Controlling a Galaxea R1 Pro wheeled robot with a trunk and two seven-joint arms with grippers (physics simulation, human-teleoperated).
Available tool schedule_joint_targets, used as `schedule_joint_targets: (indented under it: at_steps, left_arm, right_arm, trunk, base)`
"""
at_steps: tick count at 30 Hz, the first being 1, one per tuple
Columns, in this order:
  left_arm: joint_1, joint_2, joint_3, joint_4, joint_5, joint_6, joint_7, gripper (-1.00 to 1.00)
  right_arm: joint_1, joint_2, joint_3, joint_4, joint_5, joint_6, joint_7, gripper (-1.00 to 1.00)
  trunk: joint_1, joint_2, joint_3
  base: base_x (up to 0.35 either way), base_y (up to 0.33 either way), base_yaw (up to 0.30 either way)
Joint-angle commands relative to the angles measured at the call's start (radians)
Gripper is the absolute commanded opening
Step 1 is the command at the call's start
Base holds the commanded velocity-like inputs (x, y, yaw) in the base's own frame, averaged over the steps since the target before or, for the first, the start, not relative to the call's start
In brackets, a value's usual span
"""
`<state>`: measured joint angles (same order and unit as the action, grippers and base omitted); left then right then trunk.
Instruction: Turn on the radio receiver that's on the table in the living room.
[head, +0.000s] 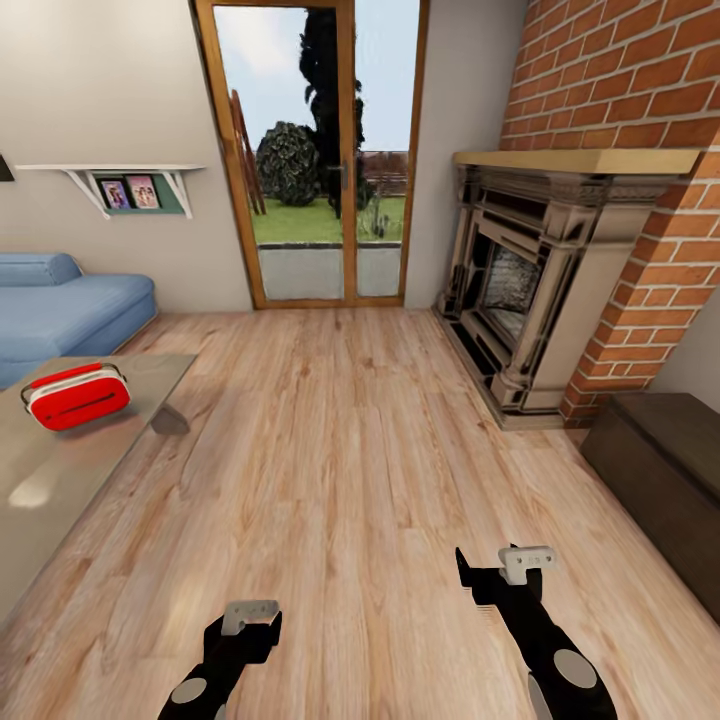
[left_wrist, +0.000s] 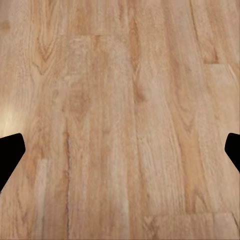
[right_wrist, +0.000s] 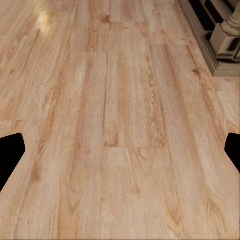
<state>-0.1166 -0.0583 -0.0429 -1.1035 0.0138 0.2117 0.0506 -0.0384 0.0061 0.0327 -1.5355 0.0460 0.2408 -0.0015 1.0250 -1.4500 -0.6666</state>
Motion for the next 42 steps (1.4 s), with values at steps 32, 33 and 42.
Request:
schedule_joint_targets:
  at_steps: [32,33,42]
  left_arm:
    - [0.0,0.0,0.0,-0.001,-0.002,0.0,0.0,1.0]
    - [0.0,0.0,0.0,-0.001,-0.002,0.0,0.0,1.0]
    - [0.0,0.0,0.0,-0.001,-0.002,0.0,0.0,1.0]
  right_arm:
    - [0.0,0.0,-0.002,0.0,0.0,0.0,0.0,1.0]
    - [0.0,0.0,-0.002,0.0,0.0,0.0,0.001,1.0]
    - [0.0,0.0,-0.002,0.0,0.0,0.0,0.001,1.0]
  trunk:
    - [0.0,0.0,0.0]
    - [0.0,0.0,0.0]
    - [0.0,0.0,0.0]
  base:
    - [0.334,0.0,0.0]
    - [0.334,0.0,0.0]
    - [0.334,0.0,0.0]
